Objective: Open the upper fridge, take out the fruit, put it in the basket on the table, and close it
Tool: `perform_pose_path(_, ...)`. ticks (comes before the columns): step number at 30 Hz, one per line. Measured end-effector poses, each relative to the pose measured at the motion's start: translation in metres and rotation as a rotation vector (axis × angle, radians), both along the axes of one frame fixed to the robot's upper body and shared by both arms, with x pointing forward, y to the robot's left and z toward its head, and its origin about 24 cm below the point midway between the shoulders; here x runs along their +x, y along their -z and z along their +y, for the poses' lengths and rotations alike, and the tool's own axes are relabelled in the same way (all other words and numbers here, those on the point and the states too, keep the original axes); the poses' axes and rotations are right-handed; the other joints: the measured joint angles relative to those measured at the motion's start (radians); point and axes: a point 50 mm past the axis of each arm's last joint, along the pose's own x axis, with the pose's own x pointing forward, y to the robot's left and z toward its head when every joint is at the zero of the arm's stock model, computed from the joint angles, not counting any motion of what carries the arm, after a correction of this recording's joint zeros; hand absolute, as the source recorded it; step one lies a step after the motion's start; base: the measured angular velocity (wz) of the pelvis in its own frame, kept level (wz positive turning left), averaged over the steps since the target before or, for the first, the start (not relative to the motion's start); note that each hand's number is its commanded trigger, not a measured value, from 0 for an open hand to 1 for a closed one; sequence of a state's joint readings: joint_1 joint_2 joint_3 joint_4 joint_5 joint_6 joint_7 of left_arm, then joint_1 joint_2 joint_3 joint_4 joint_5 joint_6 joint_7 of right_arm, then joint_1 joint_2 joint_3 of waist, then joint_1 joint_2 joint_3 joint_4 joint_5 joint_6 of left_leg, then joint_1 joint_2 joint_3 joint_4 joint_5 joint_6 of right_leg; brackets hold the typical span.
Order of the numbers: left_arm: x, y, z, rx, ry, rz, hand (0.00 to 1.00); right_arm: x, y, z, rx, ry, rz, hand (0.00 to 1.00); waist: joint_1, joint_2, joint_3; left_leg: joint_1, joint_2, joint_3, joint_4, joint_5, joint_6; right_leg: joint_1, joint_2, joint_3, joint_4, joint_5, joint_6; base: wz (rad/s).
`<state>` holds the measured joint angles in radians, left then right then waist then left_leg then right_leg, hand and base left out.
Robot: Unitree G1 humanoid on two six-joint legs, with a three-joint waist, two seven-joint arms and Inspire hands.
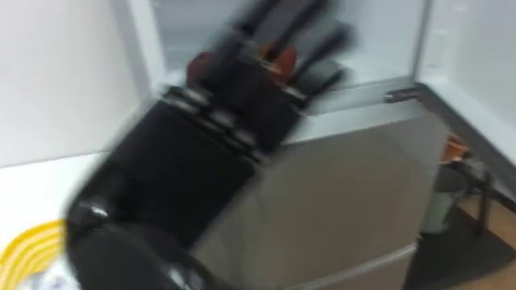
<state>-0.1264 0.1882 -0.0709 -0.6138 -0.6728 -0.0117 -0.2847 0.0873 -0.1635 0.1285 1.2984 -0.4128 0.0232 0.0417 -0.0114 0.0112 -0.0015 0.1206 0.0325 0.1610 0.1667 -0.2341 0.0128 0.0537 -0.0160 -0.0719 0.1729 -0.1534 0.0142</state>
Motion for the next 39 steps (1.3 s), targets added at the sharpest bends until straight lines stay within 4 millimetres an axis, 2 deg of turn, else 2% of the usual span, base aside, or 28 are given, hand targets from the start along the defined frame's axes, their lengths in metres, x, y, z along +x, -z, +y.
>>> perform_pose_path(2, 0.0, -0.002, 0.036, -0.059, -0.236, 0.022, 0.0, -0.008, 0.0, -0.003, -0.026, 0.03, -0.006, 0.0, 0.026, 0.0, -0.0025, -0.007, -0.002, -0.018, 0.002, 0.0, 0.0, 0.006, -0.003, -0.016, -0.004, 0.0, 0.0, 0.23)
perform_pose_path(3, -0.001, -0.003, 0.042, -0.077, -0.28, 0.021, 0.0, -0.01, 0.0, -0.004, -0.032, 0.034, -0.004, 0.0, 0.027, 0.0, -0.0025, -0.006, -0.003, -0.027, 0.002, 0.0, 0.0, 0.009, -0.004, -0.023, -0.004, 0.0, 0.0, 0.3)
perform_pose_path(5, -0.009, -0.008, 0.065, -0.104, -0.494, -0.019, 0.0, -0.02, 0.0, -0.005, -0.048, 0.044, 0.012, 0.0, 0.055, 0.004, -0.0085, 0.003, -0.003, -0.035, 0.002, 0.0, 0.0, 0.021, -0.005, -0.032, -0.004, 0.0, 0.0, 0.14)
perform_pose_path(6, -0.012, -0.01, 0.076, -0.118, -0.588, -0.034, 0.0, -0.025, 0.0, -0.006, -0.052, 0.049, 0.029, 0.0, 0.07, 0.01, -0.0046, 0.016, -0.004, -0.039, 0.001, 0.0, 0.0, 0.035, -0.006, -0.035, -0.005, 0.0, 0.0, 0.0)
perform_pose_path(10, -0.021, -0.015, 0.102, -0.164, -0.855, -0.063, 0.0, -0.032, -0.001, -0.008, -0.056, 0.075, 0.041, 0.0, 0.091, 0.026, -0.0047, 0.024, -0.009, -0.061, 0.0, 0.0, 0.001, 0.052, -0.011, -0.049, -0.005, -0.002, 0.003, 0.12)
perform_pose_path(12, -0.026, -0.016, 0.112, -0.174, -0.974, -0.079, 0.0, -0.034, -0.001, -0.008, -0.051, 0.082, 0.045, 0.0, 0.101, 0.031, -0.0017, 0.023, -0.01, -0.068, -0.002, -0.001, 0.001, 0.053, -0.012, -0.055, -0.004, -0.002, 0.003, 0.07)
perform_pose_path(14, -0.035, -0.007, 0.129, -0.155, -1.148, -0.041, 0.0, -0.034, -0.001, -0.009, -0.056, 0.092, 0.05, 0.0, 0.108, 0.038, 0.0006, 0.02, -0.011, -0.069, -0.004, -0.001, 0.001, 0.053, -0.012, -0.054, -0.004, -0.003, 0.002, 0.0)
perform_pose_path(15, -0.037, -0.002, 0.134, -0.152, -1.184, -0.019, 0.0, -0.034, -0.001, -0.01, -0.058, 0.094, 0.052, 0.0, 0.11, 0.032, -0.0006, 0.019, -0.012, -0.071, -0.003, -0.001, 0.001, 0.053, -0.013, -0.054, -0.004, -0.005, 0.002, 0.05)
perform_pose_path(18, -0.041, 0.037, 0.157, -0.107, -1.333, 0.187, 0.0, -0.037, -0.002, -0.011, -0.069, 0.108, 0.064, 0.0, 0.114, 0.045, -0.0022, 0.009, -0.015, -0.086, 0.004, 0.0, 0.0, 0.052, -0.017, -0.069, -0.003, -0.01, 0.003, 0.14)
perform_pose_path(20, -0.046, 0.086, 0.175, -0.058, -1.429, 0.439, 0.0, -0.041, -0.002, -0.012, -0.073, 0.128, 0.067, 0.0, 0.116, 0.05, -0.0029, 0.013, -0.015, -0.094, 0.009, 0.001, -0.001, 0.051, -0.017, -0.074, -0.002, -0.016, 0.001, 0.09)
perform_pose_path(21, -0.049, 0.099, 0.178, -0.047, -1.454, 0.51, 0.0, -0.04, -0.002, -0.013, -0.075, 0.137, 0.064, 0.0, 0.113, 0.049, -0.0025, 0.01, -0.015, -0.097, 0.01, 0.001, -0.001, 0.051, -0.017, -0.078, -0.003, -0.016, 0.001, 0.12)
perform_pose_path(23, -0.059, 0.15, 0.189, 0.007, -1.512, 0.77, 0.0, -0.038, -0.003, -0.014, -0.079, 0.164, 0.054, 0.0, 0.106, 0.043, -0.0018, 0.011, -0.015, -0.107, 0.008, 0.002, -0.003, 0.062, -0.017, -0.086, -0.005, -0.018, 0.0, 0.12)
perform_pose_path(24, -0.061, 0.163, 0.19, 0.022, -1.515, 0.827, 0.0, -0.038, -0.003, -0.014, -0.081, 0.17, 0.052, 0.0, 0.105, 0.04, -0.0004, 0.013, -0.015, -0.11, 0.007, 0.002, -0.003, 0.065, -0.017, -0.09, -0.005, -0.019, 0.0, 0.15)
perform_pose_path(26, -0.081, 0.227, 0.189, 0.11, -1.517, 1.14, 0.0, -0.03, -0.004, -0.017, -0.096, 0.231, -0.001, 0.0, 0.101, 0.032, 0.0021, 0.012, -0.017, -0.111, 0.004, 0.002, -0.003, 0.065, -0.019, -0.094, -0.006, -0.023, 0.001, 0.07)
perform_pose_path(27, -0.088, 0.241, 0.187, 0.125, -1.508, 1.219, 0.0, -0.027, -0.004, -0.018, -0.1, 0.252, -0.024, 0.0, 0.097, 0.036, 0.003, 0.011, -0.017, -0.111, 0.003, 0.002, -0.003, 0.064, -0.019, -0.095, -0.007, -0.024, 0.001, 0.0)
perform_pose_path(28, -0.1, 0.265, 0.181, 0.146, -1.477, 1.352, 0.0, -0.021, -0.005, -0.019, -0.108, 0.28, -0.062, 0.0, 0.097, 0.029, 0.0017, 0.014, -0.017, -0.11, 0.0, 0.002, -0.003, 0.065, -0.019, -0.094, -0.007, -0.025, 0.001, 0.0)
perform_pose_path(30, -0.131, 0.306, 0.167, 0.224, -1.416, 1.591, 0.0, -0.012, -0.008, -0.026, -0.142, 0.401, -0.145, 0.0, 0.09, 0.02, 0.007, 0.018, -0.017, -0.109, -0.004, 0.002, -0.003, 0.069, -0.019, -0.095, -0.008, -0.025, 0.001, 0.0)
perform_pose_path(34, -0.168, 0.337, 0.152, 0.327, -1.322, 1.811, 0.0, 0.007, -0.014, -0.034, -0.176, 0.599, -0.29, 0.0, 0.073, 0.004, 0.0072, 0.016, -0.016, -0.111, -0.007, 0.0, -0.003, 0.074, -0.018, -0.098, -0.022, -0.024, 0.001, 0.03)
perform_pose_path(35, -0.177, 0.342, 0.149, 0.339, -1.306, 1.859, 0.0, 0.015, -0.016, -0.037, -0.182, 0.645, -0.343, 0.0, 0.063, 0.006, 0.0072, 0.017, -0.016, -0.114, -0.009, 0.0, -0.003, 0.075, -0.018, -0.102, -0.022, -0.024, 0.001, 0.07)
perform_pose_path(39, -0.205, 0.354, 0.143, 0.407, -1.236, 1.978, 0.0, 0.033, -0.026, -0.046, -0.208, 0.739, -0.484, 0.0, 0.061, 0.02, 0.0067, 0.027, -0.015, -0.111, -0.014, 0.0, -0.003, 0.08, -0.016, -0.099, -0.021, -0.024, 0.001, -0.03)
